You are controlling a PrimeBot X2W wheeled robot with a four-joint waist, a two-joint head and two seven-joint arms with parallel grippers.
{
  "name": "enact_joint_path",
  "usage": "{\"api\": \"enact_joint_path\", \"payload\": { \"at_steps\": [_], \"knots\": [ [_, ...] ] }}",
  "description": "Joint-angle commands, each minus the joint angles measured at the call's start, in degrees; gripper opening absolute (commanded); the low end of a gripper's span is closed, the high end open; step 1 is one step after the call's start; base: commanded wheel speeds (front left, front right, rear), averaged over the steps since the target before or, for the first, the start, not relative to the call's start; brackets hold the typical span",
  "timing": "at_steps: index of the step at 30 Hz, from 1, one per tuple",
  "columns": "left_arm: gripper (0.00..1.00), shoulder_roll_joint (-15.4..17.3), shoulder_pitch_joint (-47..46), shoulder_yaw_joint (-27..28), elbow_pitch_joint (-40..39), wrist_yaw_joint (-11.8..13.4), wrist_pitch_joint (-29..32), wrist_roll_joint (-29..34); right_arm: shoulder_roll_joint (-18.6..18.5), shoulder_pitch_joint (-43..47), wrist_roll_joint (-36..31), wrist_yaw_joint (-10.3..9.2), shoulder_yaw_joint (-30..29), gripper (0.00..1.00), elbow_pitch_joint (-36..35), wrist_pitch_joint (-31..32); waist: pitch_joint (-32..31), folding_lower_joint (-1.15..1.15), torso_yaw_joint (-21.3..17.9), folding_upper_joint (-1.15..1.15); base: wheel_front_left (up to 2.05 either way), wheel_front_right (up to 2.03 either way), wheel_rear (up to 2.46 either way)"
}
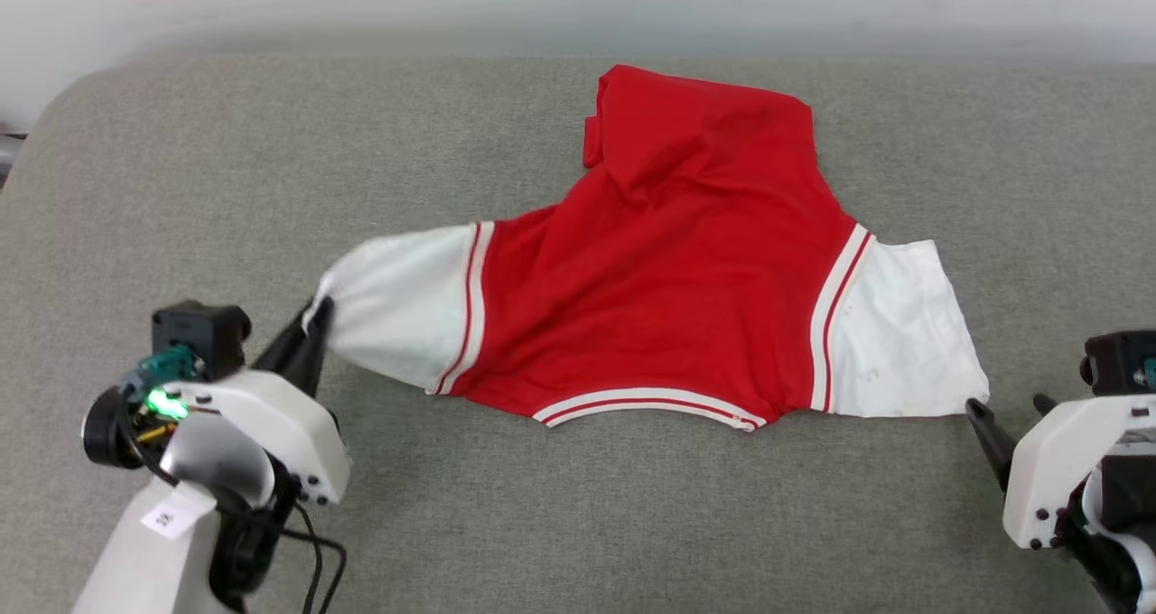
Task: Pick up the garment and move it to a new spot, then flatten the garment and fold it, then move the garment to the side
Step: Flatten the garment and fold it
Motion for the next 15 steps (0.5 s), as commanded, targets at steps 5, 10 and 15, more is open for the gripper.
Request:
{"api": "enact_joint_path", "payload": {
  "at_steps": [5, 10, 15],
  "knots": [
    [0.0, 0.49, 5.49, -0.15, -9.63, 0.95, 5.33, -2.32, -2.83, -3.52, -0.45, -0.03, 0.24, 1.0, -1.14, 13.48, 1.21, 0.0, 1.93, 0.0, 0.0, 0.0, 0.0],
    [0.0, 1.2, 8.18, -1.22, -16.6, 1.87, 9.27, -2.57, -5.28, -5.52, -2.29, -0.03, 2.31, 1.0, 0.43, 18.17, 2.76, 0.0, 4.03, 0.0, 0.0, 0.0, 0.0],
    [0.0, 0.72, 8.73, -2.33, -20.51, 2.47, 11.23, -2.86, -6.0, -6.79, -3.55, -0.04, 2.02, 1.0, 3.78, 19.2, 4.07, 0.0, 6.02, 0.0, 0.0, 0.0, 0.0]
  ]
}}
